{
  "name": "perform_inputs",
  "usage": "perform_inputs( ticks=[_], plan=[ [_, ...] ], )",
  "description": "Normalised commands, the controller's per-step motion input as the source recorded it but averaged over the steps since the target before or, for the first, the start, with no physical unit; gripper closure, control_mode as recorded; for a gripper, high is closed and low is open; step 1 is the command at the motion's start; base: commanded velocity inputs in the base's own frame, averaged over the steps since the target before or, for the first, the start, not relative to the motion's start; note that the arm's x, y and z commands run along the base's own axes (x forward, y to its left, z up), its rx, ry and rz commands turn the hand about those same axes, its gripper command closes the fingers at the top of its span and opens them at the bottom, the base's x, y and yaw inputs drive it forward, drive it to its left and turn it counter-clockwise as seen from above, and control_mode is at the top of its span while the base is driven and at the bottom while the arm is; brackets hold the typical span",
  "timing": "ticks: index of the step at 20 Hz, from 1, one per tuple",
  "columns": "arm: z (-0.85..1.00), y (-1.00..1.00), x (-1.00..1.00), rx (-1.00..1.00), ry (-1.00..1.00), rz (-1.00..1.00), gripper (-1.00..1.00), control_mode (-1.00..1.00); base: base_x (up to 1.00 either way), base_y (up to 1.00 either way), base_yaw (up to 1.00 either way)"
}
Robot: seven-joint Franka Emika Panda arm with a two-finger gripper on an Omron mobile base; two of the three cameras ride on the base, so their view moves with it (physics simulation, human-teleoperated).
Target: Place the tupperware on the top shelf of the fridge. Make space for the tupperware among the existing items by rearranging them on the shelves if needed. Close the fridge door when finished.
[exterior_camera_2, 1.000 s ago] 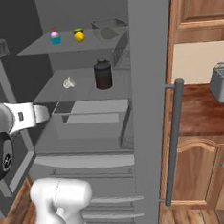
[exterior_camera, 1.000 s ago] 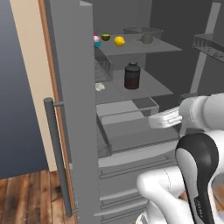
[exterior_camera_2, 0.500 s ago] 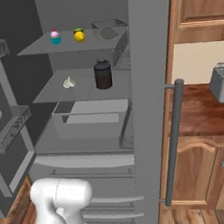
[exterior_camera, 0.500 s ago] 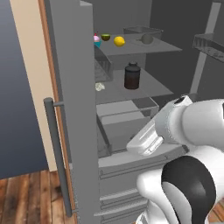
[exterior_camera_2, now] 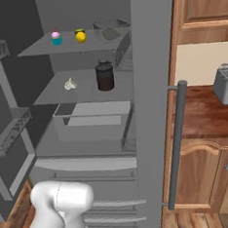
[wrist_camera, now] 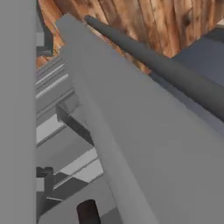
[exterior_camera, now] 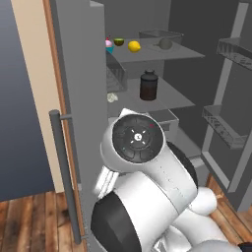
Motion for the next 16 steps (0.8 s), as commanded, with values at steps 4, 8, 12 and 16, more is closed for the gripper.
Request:
perform_inputs(
  ticks=[4, 8, 12, 16],
  plan=[
    [-0.48, 1.0, 0.06, -0.5, 0.0, 0.01, -1.0, -1.0, 0.0, 0.0, 0.0],
    [-0.56, 1.0, 0.11, -0.49, 0.0, 0.0, -1.0, -1.0, 0.0, 0.0, 0.0],
    [-0.56, 1.0, 0.32, -0.43, 0.0, 0.0, -1.0, -1.0, 0.0, 0.0, 0.0],
    [-0.49, 1.0, 0.59, -0.37, 0.0, -0.01, -1.0, -1.0, 0.0, 0.0, 0.0]
  ],
)
